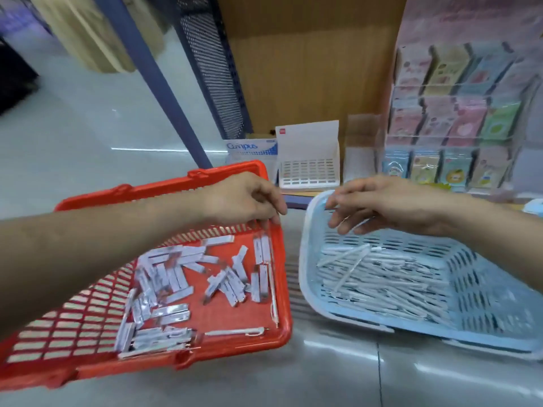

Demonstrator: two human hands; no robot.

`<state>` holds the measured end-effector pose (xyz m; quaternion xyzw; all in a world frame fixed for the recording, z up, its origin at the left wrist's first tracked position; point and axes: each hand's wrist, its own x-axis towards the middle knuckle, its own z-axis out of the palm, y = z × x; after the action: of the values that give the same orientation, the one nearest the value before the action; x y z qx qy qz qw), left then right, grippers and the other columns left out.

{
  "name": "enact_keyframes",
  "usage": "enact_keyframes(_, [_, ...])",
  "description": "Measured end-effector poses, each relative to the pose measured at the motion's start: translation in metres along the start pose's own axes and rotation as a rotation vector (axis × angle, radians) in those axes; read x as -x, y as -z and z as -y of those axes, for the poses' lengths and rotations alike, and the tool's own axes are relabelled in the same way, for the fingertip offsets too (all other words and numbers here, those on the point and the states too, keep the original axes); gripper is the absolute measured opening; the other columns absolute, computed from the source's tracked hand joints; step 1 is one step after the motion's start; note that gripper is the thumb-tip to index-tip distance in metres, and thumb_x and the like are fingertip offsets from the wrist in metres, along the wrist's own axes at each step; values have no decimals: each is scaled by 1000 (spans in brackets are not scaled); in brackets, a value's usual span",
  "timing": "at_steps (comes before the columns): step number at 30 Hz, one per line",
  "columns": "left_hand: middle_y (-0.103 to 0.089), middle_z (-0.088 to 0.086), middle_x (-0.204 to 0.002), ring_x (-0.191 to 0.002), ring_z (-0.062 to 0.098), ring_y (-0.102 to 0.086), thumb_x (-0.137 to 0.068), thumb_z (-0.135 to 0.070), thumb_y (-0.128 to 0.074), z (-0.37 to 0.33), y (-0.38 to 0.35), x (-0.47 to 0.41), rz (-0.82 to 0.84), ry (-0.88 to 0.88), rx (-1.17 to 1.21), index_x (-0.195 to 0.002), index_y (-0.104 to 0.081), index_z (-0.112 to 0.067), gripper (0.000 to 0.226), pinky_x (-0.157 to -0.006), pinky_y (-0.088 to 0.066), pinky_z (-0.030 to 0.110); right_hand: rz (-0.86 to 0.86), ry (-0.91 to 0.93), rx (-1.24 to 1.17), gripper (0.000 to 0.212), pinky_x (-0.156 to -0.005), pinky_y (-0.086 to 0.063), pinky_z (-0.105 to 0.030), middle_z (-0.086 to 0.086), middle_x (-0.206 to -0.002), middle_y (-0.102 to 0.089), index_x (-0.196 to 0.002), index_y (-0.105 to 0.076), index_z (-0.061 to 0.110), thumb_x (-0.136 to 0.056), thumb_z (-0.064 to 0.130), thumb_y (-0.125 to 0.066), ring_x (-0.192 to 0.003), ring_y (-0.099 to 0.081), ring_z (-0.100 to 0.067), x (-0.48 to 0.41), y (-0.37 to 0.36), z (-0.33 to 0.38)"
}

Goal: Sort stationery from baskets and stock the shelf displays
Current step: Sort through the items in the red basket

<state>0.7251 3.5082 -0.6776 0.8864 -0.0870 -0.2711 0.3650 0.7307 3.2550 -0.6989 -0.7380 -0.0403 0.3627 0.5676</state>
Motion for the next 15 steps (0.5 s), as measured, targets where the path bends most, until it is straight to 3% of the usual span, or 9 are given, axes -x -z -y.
enact_keyframes(3, [-73, 11, -84, -66, 12, -65, -88, 7, -55, 51, 35, 34, -43, 131, -80, -91, -70, -10, 23, -63, -54, 21, 212, -20, 66, 34, -73, -53, -27, -16, -103, -72, -110, -65, 7, -87, 32, -61, -84, -68, -20, -22, -33, 43])
enact_keyframes(6, [-72, 2, -81, -67, 14, -64, -87, 3, -56, 113, 60, 72, -36, 239, -206, -94, -70, -15, 24, -61, -51, 21, 315, -57, 119, 38, -71, -52, -29, -19, -103, -72, -109, -66, 8, -80, 33, -63, -82, -67, -22, -56, -80, 66])
enact_keyframes(10, [-67, -7, -89, -92, 17, -65, -89, -13, -55, 195, 78, 131, 120, 348, -560, -108, -70, -20, 25, -78, -48, 22, 371, -113, 264, 23, -66, -51, -26, -16, -98, -73, -108, -65, 9, -96, 26, -57, -79, -67, -22, -116, -163, 64])
enact_keyframes(12, [-70, -2, -106, -101, 18, -64, -90, -17, -56, 231, 80, 148, 142, 354, -609, -110, -70, -19, 24, -78, -42, 20, 358, -175, 312, 20, -59, -49, -23, -15, -94, -73, -107, -64, 9, -98, 24, -55, -75, -65, -21, -145, -205, 49])
enact_keyframes(15, [-69, -1, -116, -107, 20, -62, -87, -11, -52, 279, 81, 150, 149, 363, -649, -112, -70, -19, 32, -87, -47, 25, 351, -256, 333, 20, -56, -50, -23, -13, -92, -71, -108, -63, 10, -99, 25, -54, -70, -64, -18, -182, -258, 24])
